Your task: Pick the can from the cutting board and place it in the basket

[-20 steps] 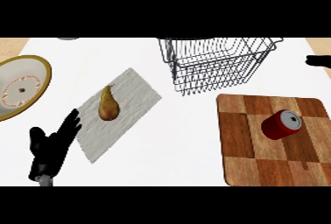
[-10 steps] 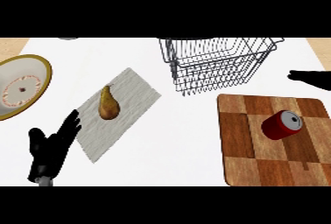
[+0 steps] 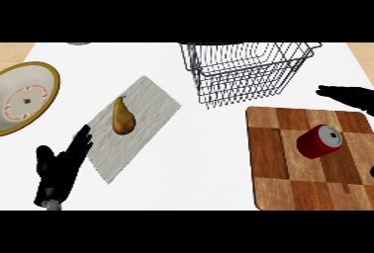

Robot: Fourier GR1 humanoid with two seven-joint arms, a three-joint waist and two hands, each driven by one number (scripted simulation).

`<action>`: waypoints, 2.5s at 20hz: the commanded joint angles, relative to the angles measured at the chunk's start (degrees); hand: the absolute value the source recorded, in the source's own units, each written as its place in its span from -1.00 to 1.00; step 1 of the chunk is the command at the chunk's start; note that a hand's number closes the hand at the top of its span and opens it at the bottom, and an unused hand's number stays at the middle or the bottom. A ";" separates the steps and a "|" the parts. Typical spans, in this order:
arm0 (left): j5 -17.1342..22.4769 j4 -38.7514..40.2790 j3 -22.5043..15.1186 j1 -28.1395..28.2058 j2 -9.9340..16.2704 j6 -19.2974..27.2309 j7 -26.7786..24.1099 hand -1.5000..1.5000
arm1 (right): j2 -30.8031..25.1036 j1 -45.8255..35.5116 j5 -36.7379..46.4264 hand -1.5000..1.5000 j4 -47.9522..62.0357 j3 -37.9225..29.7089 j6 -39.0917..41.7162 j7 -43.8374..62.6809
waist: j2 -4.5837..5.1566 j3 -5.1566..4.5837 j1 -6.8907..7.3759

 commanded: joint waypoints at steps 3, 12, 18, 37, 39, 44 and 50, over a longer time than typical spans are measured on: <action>0.69 3.38 -0.26 4.31 0.10 -1.98 2.49 0.00 | 4.78 0.13 1.97 -1.00 -0.19 1.13 -1.76 1.54 | 0.51 -0.91 -0.13; -1.35 5.81 -0.89 3.30 -1.48 -0.70 2.02 0.00 | 5.83 0.92 9.92 -1.00 4.40 4.72 -5.12 -2.30 | 0.77 -0.89 0.04; -0.61 2.72 -0.22 2.90 -0.87 -1.09 4.94 0.00 | 6.16 3.83 14.63 -1.00 6.44 7.02 -6.94 -3.56 | 0.58 -0.86 -0.47; -1.07 4.16 0.79 3.49 -1.99 -1.69 3.48 0.00 | 8.22 1.82 22.22 1.00 14.30 8.29 -15.47 -15.03 | 0.73 -0.84 -0.27; 0.41 4.36 2.50 5.06 0.33 -4.45 2.00 0.00 | 10.50 0.75 23.82 1.00 12.44 9.64 -15.48 -11.94 | 0.62 -0.90 -0.03; 0.08 1.72 2.43 7.73 0.35 -4.40 1.94 0.00 | 10.05 0.23 25.96 1.00 14.84 9.06 -17.49 -14.00 | 0.59 -0.88 0.42; -1.54 3.22 1.15 3.77 -1.24 -2.44 4.24 0.00 | 31.26 0.81 32.06 1.00 4.71 20.48 -15.19 9.89 | 0.29 -1.15 -0.42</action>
